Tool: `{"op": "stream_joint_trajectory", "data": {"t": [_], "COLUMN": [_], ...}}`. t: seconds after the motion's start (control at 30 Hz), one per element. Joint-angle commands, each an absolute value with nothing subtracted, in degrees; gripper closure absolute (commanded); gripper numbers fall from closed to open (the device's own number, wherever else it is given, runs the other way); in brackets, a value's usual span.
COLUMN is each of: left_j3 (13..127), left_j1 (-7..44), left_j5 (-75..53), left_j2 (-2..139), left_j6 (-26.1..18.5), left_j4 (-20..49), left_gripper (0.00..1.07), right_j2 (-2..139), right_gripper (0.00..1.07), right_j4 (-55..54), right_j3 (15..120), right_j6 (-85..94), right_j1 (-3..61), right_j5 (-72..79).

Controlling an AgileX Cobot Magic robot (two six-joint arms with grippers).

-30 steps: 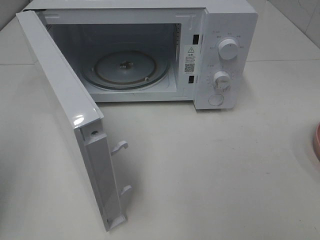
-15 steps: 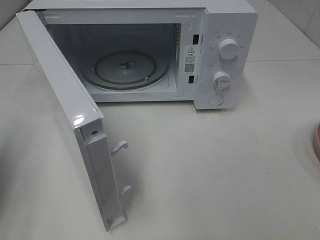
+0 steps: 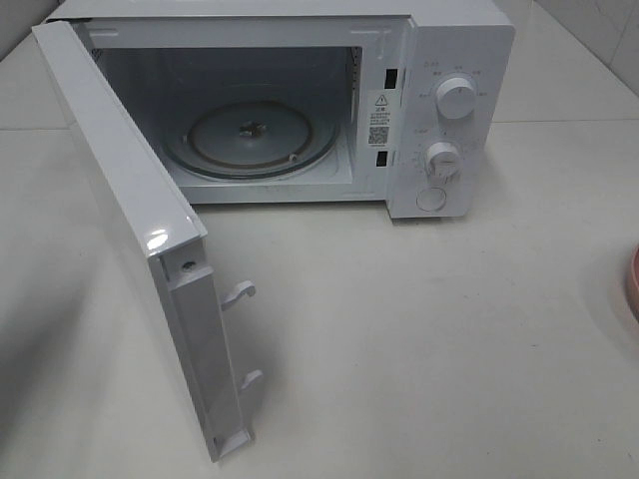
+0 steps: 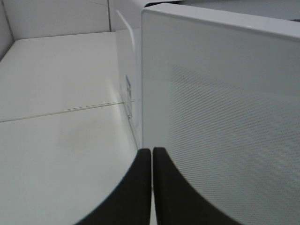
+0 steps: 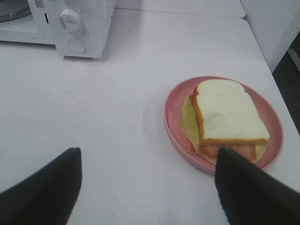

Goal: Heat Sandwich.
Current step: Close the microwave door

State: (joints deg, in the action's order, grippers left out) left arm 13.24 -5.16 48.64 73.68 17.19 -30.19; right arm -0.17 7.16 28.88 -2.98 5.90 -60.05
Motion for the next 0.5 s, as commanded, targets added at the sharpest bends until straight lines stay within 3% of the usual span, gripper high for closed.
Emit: {"op": "stream_joint_trajectory", "data": {"t": [0.03, 0.27, 0.37, 0.4, 0.5], "left_j3": [15.07, 15.7, 15.7, 15.7, 15.7], "left_j1": [-4.87, -2.64, 2.98, 6.02, 9.17], "left_j5": [49.96, 49.96, 49.9, 49.68, 49.62], "left_j2": [75.06, 77.29, 79.13, 79.7, 80.39], "left_j6": [20.86, 20.23, 16.44, 13.35, 10.08], "left_j4": [-33.8, -32.72, -27.96, -23.61, -18.33], "left_gripper": [1.06, 1.06, 1.06, 1.06, 1.06], "right_j2": [-1.66, -1.66, -1.66, -1.66, -1.66], "right_gripper": [0.31, 0.31, 0.31, 0.31, 0.31], "right_j4": [7.39, 7.39, 7.39, 7.39, 7.39], "right_j3": [28.71, 28.71, 28.71, 28.71, 28.71], "right_j6": [-3.21, -3.21, -3.21, -3.21, -3.21], "right_j1": [5.67, 5.67, 5.67, 5.67, 5.67], "right_j5": [-59.53, -59.53, -59.53, -59.53, -59.53]}}
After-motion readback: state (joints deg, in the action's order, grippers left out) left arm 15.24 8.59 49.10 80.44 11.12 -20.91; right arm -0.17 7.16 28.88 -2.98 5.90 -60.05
